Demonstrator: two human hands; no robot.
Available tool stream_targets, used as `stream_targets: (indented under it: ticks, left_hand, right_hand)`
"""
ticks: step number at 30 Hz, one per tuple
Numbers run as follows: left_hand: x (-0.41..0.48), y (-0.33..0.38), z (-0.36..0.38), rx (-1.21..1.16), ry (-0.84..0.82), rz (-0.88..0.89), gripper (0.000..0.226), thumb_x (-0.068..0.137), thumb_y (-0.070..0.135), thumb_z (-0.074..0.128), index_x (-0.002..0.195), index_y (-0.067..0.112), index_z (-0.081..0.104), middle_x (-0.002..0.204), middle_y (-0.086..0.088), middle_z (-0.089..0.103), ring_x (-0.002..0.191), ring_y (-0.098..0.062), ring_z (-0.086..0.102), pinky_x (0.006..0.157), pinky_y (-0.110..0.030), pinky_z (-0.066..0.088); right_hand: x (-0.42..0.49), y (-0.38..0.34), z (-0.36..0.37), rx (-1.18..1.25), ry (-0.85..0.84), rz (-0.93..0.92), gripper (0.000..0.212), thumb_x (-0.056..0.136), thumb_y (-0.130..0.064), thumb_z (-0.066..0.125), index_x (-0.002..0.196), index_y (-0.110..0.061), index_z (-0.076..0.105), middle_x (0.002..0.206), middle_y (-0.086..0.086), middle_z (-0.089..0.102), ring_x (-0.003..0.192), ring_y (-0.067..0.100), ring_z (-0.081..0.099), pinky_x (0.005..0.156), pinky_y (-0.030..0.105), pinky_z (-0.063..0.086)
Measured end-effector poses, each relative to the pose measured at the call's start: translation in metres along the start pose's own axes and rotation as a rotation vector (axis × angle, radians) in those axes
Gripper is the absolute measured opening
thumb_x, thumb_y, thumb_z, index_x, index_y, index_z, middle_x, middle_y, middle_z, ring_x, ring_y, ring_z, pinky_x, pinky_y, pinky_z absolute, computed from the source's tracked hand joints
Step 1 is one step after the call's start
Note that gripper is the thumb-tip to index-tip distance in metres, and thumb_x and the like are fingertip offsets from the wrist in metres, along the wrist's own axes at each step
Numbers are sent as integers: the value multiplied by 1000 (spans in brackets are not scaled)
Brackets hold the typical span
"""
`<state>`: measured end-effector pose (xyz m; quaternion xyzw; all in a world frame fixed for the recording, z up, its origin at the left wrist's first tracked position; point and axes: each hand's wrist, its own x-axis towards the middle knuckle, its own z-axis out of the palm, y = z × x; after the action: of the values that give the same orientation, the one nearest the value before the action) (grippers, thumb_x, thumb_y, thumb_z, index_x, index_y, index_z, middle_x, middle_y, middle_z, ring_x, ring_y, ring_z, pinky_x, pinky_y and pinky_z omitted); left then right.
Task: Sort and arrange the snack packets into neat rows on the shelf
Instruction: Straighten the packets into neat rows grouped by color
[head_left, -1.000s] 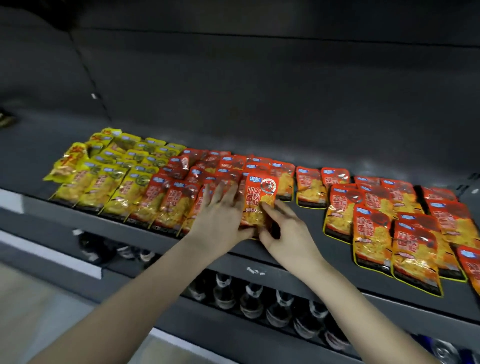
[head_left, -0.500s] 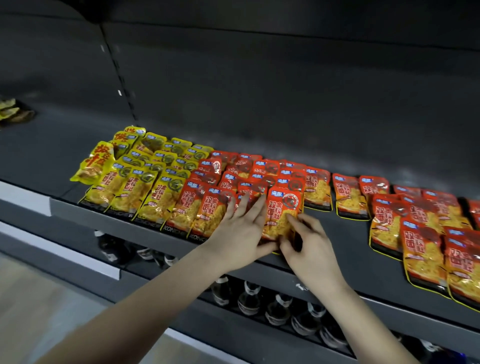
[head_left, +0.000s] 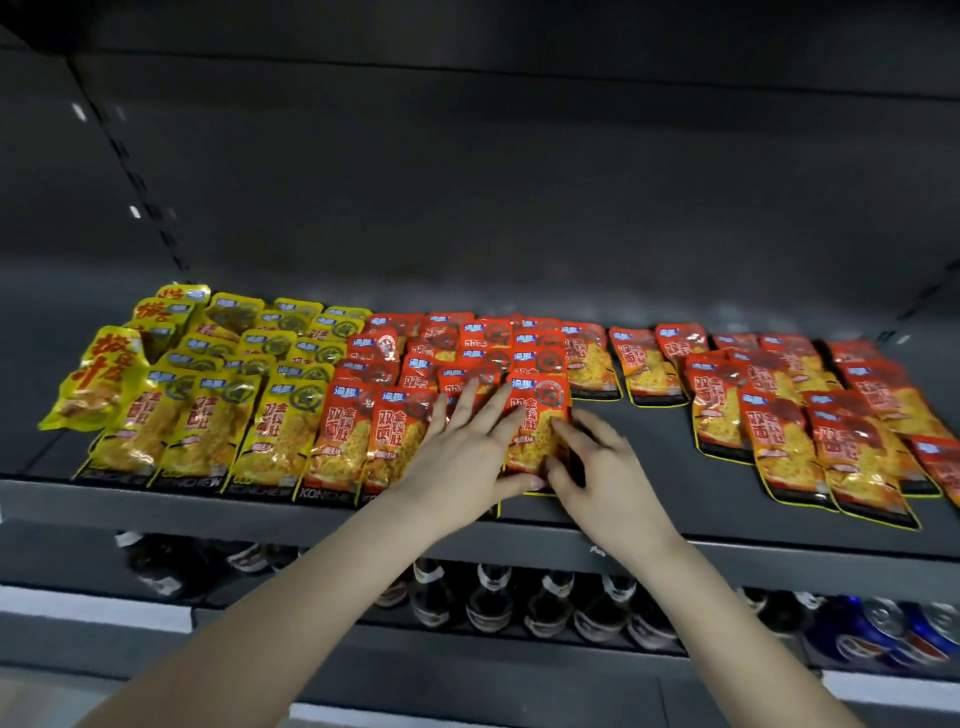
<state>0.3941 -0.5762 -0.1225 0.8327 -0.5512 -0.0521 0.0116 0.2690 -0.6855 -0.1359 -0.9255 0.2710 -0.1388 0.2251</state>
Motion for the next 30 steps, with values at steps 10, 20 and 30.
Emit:
stream_targets:
  ticks: [10, 20, 30]
  left_hand:
    - [7, -6, 5, -13, 30, 104, 72, 94, 59, 29, 152, 25, 4, 159, 4, -11, 144, -25, -18, 115, -51, -9]
    - [14, -2, 3, -16, 63, 266, 57, 100, 45, 27, 151, 29, 8, 159, 6, -9, 146, -23, -13, 114, -47, -13]
    - [50, 34, -10, -86, 76, 307, 59, 98, 47, 31, 151, 29, 11, 159, 5, -8, 145, -27, -13, 118, -48, -2]
  right_hand:
    - [1, 0, 4, -104, 66, 43, 48, 93, -32, 49, 140, -20, 42, 143, 3, 42, 135, 21, 31, 114, 36, 16]
    - [-1, 0, 6, -52, 242, 103, 33, 90, -28, 57, 122, -20, 61, 125, -1, 58, 126, 19, 43, 114, 49, 15]
    - [-7, 42, -24, -26, 337, 162, 33, 88, -24, 58, 120, -17, 61, 122, 1, 59, 120, 22, 49, 109, 50, 25]
